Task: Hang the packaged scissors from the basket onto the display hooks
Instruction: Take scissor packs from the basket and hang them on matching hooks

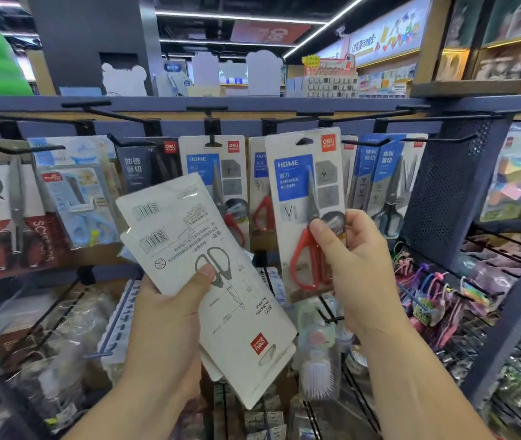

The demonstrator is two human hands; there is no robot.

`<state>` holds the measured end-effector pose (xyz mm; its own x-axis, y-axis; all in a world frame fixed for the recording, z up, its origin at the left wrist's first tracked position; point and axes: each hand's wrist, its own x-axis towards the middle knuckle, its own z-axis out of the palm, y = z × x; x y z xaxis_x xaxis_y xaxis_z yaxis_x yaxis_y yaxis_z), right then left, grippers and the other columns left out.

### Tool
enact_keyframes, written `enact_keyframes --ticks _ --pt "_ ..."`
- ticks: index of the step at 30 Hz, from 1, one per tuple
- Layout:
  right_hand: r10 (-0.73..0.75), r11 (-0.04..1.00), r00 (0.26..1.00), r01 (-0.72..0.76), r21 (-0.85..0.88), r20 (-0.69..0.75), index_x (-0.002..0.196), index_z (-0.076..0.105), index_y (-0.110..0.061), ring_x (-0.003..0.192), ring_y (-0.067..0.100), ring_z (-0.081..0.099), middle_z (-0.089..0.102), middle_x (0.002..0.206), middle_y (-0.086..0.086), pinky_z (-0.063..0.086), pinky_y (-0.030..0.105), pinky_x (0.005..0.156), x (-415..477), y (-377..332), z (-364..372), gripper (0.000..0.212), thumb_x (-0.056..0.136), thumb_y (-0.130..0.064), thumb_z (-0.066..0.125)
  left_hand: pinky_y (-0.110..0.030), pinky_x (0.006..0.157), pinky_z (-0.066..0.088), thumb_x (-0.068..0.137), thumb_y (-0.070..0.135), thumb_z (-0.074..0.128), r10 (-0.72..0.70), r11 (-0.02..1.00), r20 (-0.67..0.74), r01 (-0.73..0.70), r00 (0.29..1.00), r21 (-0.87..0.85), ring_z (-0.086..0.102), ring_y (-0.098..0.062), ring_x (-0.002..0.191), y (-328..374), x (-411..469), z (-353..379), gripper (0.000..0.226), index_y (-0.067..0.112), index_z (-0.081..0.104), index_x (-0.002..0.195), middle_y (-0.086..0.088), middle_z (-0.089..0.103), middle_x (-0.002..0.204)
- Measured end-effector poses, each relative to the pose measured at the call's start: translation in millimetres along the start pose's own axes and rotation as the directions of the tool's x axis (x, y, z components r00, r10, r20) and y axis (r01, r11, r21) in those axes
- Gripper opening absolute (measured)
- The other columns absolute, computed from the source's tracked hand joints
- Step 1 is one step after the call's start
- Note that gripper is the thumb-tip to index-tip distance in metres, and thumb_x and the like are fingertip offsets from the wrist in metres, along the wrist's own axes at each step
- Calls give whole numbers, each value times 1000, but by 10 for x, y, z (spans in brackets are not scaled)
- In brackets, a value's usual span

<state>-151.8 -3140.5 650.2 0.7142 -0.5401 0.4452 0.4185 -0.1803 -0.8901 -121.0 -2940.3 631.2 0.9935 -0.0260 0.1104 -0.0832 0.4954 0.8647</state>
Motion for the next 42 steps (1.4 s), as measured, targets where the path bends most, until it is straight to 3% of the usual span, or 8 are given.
enact_keyframes --ticks 6,11,17,24,34,37,39,42 --pt "2 999 999 -4 -54 -42 91 63 -35 89 38 74 75 91 8 61 62 80 188 -5 79 29 78 -60 70 -37 68 62 98 7 66 -2 1000 10 2 1000 2 80 -21 95 27 12 55 28 19 69 123 2 81 111" --pt "12 998 998 -16 -65 -55 88 59 -34 91 31 74 74 93 5 62 58 81 189 49 157 31 76 -62 67 -42 79 59 97 6 66 -4 1000 21 4 1000 4 79 -23 98 9 3 64 29 20 71 122 1 81 113" --pt "17 996 995 -26 -84 -97 96 62 -29 88 23 74 75 92 0 63 55 79 127 169 164 16 94 -41 73 -45 80 59 99 6 63 8 1000 28 -8 1000 0 79 -25 101 6 31 5 32 21 70 126 -1 80 116" --pt "141 978 987 -151 -146 -75 105 59 -27 97 19 70 71 103 -2 60 48 90 599 318 370 18 97 -40 68 -52 93 58 96 9 65 22 1000 14 -22 1000 10 75 -32 111 34 131 -108 37 13 65 133 -5 78 121" --pt "193 893 980 -196 -405 -49 116 54 -28 105 22 66 65 113 -3 58 49 93 1084 609 575 40 93 -60 61 -43 67 61 91 13 67 -19 1000 72 20 997 -6 72 -40 114 70 190 -216 45 13 64 136 -10 77 125" --pt "25 927 994 -64 -369 -109 125 54 -30 107 13 63 62 119 -5 57 39 91 779 469 502 48 90 -61 65 -51 89 59 87 14 68 -15 999 72 17 997 -28 73 -34 115 65 199 -214 51 13 63 137 -8 77 125" --pt "10 967 1000 -8 -253 7 123 57 -31 100 3 63 64 111 -11 54 29 87 413 313 434 38 93 -52 69 -50 92 61 84 15 69 -11 999 67 14 998 -40 75 -31 113 63 205 -192 52 12 64 136 -7 78 123" --pt "105 957 900 25 -290 422 126 56 -48 101 -3 64 64 112 -25 59 27 80 -162 121 397 65 69 -55 85 -41 78 67 83 16 70 -39 997 76 44 996 -63 78 -26 104 67 212 -146 47 15 68 130 -5 80 118"
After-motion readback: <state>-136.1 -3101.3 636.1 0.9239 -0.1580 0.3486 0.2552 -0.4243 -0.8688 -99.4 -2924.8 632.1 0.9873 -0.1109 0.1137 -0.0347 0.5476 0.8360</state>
